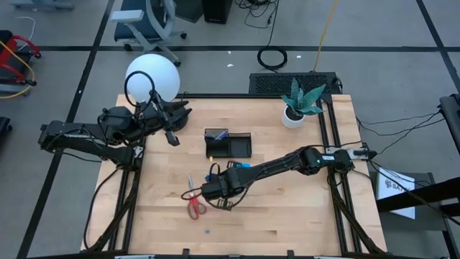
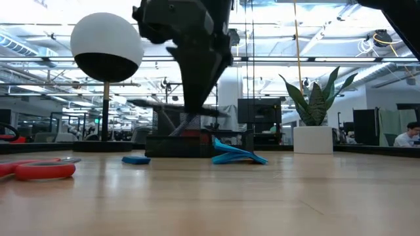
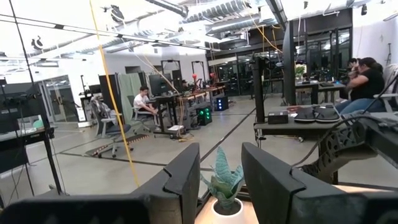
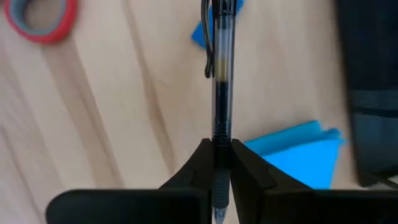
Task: Pick and place office supplies into organizer
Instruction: Put the black pen into the black mesh organizer
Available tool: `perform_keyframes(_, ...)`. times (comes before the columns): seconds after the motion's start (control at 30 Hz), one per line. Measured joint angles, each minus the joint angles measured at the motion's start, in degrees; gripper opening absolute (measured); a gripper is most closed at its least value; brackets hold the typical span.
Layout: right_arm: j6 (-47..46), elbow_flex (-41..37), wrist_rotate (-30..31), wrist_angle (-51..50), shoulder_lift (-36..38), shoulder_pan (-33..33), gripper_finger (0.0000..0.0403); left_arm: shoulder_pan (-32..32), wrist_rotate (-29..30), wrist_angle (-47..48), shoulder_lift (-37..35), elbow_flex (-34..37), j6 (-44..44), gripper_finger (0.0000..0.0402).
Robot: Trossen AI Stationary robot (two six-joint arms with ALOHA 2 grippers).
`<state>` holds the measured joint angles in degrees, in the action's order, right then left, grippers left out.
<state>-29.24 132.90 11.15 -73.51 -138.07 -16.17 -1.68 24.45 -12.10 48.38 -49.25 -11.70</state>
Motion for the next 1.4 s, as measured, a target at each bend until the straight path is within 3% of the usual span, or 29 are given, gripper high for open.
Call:
perform_keyframes(0.4,1.6,-0.4,19.6,4.2,1.7,-1.3,0.0021,0.0,0.0,0.0,0.0,0.0,0.1,0.0127)
perform_keyframes(0.63,7.0,-6.6,22.8,12.4,3.1,-0.3,0.0019,0.0,0.0,0.0,0.0,0.0,0.0,0.0127)
perform_keyframes(0.77,9.2,-14.9,25.1,20.3,7.2,0.3,0.0019,0.0,0.0,0.0,0.0,0.0,0.3,0.0127)
perform_keyframes(0.9,11.7,-29.9,25.0,35.3,16.5,0.8,0.0019,0.0,-0.4,-0.1,0.0,0.0,0.3,0.0127)
perform_keyframes(1.03,16.0,-49.3,23.6,59.9,28.9,1.5,0.0019,0.0,-0.4,0.3,0.0,0.0,5.7,0.0127)
perform_keyframes(1.17,21.3,-67.9,12.0,93.7,39.8,3.3,0.0019,0.0,-3.2,1.6,0.0,0.0,9.2,0.0127)
perform_keyframes(1.23,21.6,-75.2,7.1,106.5,43.6,4.7,0.0019,0.0,-7.9,4.0,0.0,0.0,8.4,0.0127)
perform_keyframes(1.4,21.5,-84.6,3.1,117.1,48.8,8.6,0.0019,0.0,-17.2,7.0,1.4,0.0,8.3,0.0127)
